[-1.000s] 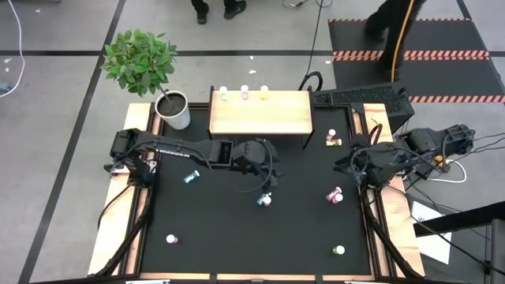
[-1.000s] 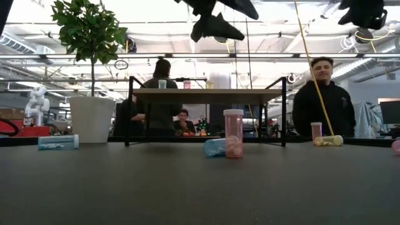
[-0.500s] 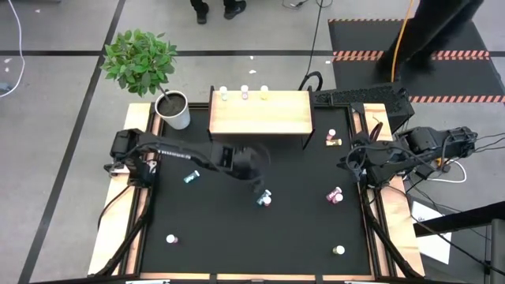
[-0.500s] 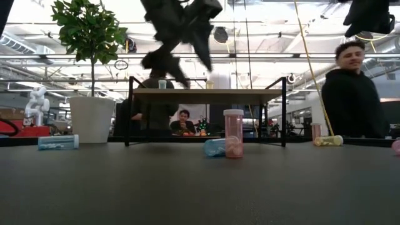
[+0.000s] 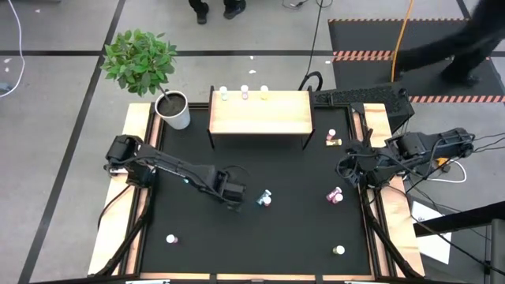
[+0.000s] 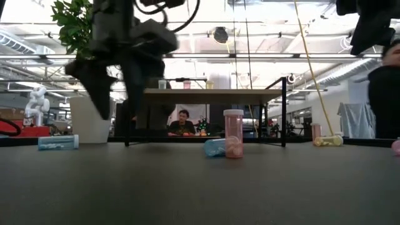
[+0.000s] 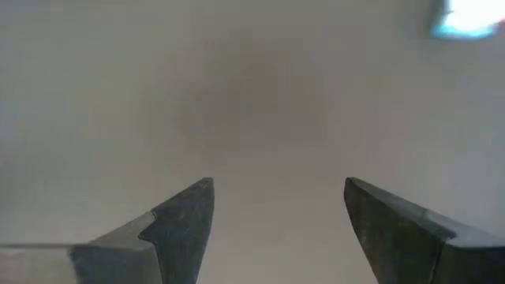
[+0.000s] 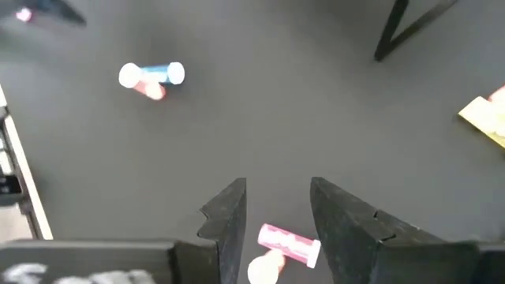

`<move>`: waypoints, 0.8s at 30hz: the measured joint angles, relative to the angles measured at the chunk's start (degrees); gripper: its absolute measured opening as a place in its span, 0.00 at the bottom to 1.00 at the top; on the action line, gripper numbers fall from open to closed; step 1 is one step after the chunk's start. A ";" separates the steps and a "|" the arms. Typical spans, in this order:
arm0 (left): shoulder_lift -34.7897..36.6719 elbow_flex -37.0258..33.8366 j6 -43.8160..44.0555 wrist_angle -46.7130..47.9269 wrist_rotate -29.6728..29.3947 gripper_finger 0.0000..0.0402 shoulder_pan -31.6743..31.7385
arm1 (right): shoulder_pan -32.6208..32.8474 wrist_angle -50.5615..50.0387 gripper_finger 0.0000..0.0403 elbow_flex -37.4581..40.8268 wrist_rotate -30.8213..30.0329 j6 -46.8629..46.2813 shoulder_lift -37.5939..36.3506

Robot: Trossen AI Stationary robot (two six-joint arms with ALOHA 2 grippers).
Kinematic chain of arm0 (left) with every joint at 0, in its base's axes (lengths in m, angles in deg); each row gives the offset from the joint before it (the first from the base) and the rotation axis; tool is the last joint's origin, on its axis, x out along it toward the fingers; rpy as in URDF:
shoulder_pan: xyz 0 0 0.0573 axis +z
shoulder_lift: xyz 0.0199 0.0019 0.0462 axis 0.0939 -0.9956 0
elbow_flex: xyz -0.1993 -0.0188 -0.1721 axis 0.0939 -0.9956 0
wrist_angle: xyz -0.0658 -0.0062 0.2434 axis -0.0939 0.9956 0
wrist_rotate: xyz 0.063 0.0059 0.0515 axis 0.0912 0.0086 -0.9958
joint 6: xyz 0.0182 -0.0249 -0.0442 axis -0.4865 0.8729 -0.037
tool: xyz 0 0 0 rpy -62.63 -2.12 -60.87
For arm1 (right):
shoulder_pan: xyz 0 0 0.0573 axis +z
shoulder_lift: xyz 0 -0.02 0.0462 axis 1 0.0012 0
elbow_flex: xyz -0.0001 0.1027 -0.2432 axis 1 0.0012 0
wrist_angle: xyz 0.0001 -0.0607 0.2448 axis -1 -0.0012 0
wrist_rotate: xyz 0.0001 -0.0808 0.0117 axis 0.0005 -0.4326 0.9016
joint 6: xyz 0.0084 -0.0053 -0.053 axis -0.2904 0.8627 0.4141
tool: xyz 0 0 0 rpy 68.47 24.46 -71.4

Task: Pick and place medicine bottles onto shelf by color
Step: Put the right pink pill bottle on the shelf aligned with the other pink bottle

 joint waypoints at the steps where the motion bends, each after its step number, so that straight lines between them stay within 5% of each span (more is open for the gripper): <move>1: 0.66 0.02 0.24 1.76 0.52 0.71 0.21 | 0.00 0.11 0.34 0.08 0.49 0.43 -0.01; 10: 3.31 0.02 0.60 0.01 -0.59 0.71 2.54 | 0.02 0.13 0.34 0.12 1.47 1.27 -0.75; 17: -1.49 1.13 -9.95 -30.98 -3.24 0.68 2.22 | 0.02 -0.82 0.34 0.14 1.41 1.31 -1.92; 24: -5.76 8.86 -19.30 -27.91 -9.84 0.56 0.29 | 0.02 -1.23 0.34 0.16 2.97 2.13 -3.45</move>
